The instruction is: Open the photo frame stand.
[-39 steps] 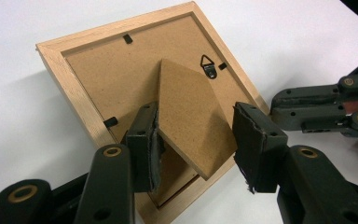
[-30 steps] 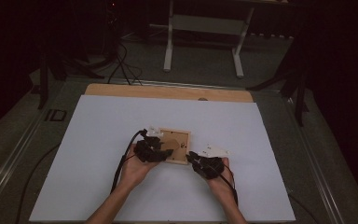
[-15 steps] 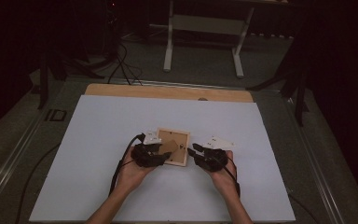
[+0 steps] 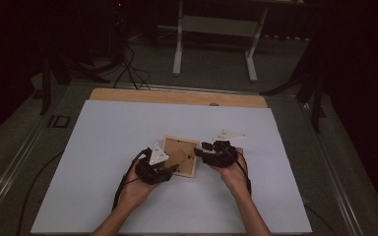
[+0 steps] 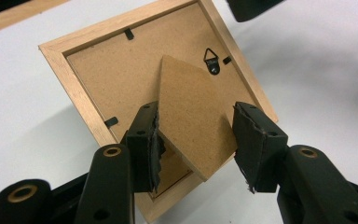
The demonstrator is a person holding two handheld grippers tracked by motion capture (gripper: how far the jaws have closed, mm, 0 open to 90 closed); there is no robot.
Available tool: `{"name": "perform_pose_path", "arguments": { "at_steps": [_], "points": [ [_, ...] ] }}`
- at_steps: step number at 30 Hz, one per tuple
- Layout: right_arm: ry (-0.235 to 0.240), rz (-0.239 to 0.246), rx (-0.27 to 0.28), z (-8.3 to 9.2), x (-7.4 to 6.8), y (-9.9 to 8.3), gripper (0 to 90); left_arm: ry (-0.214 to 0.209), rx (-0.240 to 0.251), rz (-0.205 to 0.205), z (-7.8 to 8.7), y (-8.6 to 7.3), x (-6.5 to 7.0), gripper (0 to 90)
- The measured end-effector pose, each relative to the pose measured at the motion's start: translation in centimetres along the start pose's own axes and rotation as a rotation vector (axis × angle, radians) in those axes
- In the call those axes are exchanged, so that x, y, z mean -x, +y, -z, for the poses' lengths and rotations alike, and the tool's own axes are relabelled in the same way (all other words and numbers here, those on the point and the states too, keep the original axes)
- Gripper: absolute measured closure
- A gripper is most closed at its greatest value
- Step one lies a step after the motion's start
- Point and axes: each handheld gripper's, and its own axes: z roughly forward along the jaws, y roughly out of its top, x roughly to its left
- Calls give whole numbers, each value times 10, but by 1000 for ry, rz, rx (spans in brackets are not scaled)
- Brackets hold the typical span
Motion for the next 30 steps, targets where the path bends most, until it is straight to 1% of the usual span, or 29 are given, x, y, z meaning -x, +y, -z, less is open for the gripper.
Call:
{"name": "perform_pose_path", "arguments": {
  "at_steps": [5, 8, 12, 15, 17, 18, 20, 22, 24, 27, 30],
  "points": [
    [14, -33, -6, -6, 7, 2, 500, 3, 15, -24, 1, -4, 1, 538],
    [33, -52, -13, -11, 11, 3, 480, 4, 24, -30, 1, -5, 1, 537],
    [55, -72, -28, -17, 12, 5, 458, 2, 30, -33, 1, -7, 0, 537],
    [70, -100, -31, -20, 16, 5, 454, -2, 40, -37, 1, -8, -1, 536],
    [74, -104, -35, -21, 16, 5, 453, -3, 48, -42, 2, -9, -1, 536],
    [77, -107, -49, -23, 18, 5, 452, -1, 48, -46, 2, -10, 0, 536],
    [91, -112, -58, -24, 19, 4, 454, 0, 50, -54, 2, -10, 0, 536],
    [100, -116, -63, -26, 19, 4, 458, -2, 51, -51, 2, -10, 0, 536],
    [107, -121, -60, -26, 20, 4, 462, -5, 51, -51, 2, -11, -1, 536],
    [128, -143, -51, -25, 23, 3, 482, -8, 61, -53, 2, -13, -1, 536],
    [133, -143, -53, -26, 24, 3, 477, -9, 64, -53, 2, -13, -1, 536]
  ]
}}
